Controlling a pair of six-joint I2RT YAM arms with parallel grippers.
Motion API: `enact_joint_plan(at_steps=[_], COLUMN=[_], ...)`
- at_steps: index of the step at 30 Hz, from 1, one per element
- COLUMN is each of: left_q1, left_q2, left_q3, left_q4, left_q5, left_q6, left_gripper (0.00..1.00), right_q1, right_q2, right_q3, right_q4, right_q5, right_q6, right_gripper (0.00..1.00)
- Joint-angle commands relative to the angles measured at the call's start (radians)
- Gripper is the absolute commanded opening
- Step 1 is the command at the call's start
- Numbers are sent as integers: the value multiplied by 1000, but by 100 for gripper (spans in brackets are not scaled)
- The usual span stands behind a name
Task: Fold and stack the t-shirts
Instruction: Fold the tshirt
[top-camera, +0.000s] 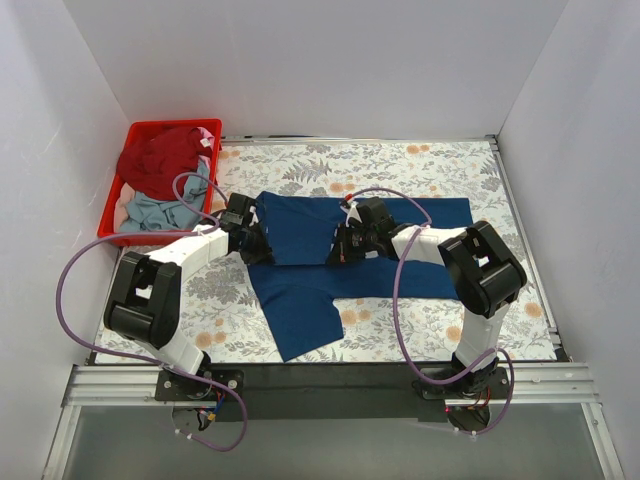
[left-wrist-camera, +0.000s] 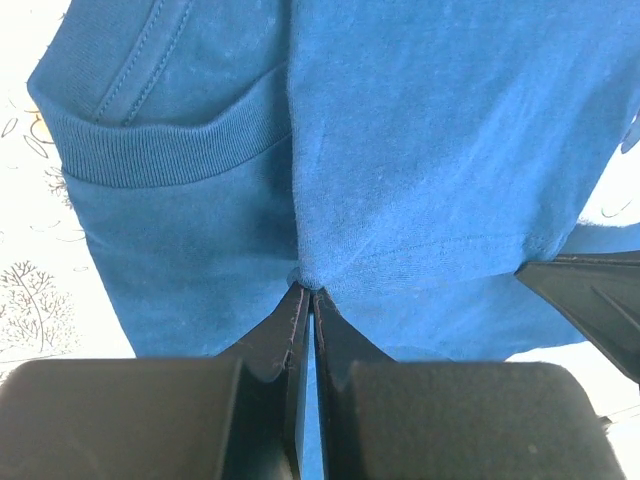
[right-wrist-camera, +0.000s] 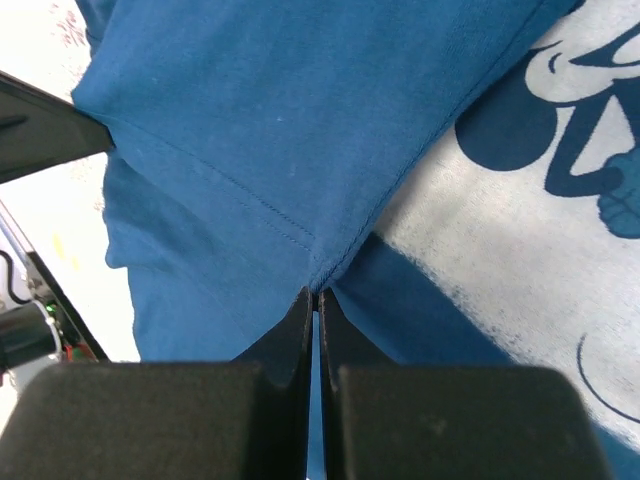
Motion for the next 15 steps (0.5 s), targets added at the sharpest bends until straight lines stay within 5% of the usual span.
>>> enact_joint_plan(at_steps=[1, 15], left_q1=[-3, -17], left_q2=[-53, -124], left_q3=[6, -72], left_q4=[-20, -23], left_q5=[8, 14], left_q6=[-13, -80], left_gripper=[0, 0], right_q1=[-7, -7], right_q2=[-36, 15], right_q3=[61, 111], right_q4=[-69, -116], right_q5=[13, -7], right_q6=[-71, -100], right_gripper=[1, 1])
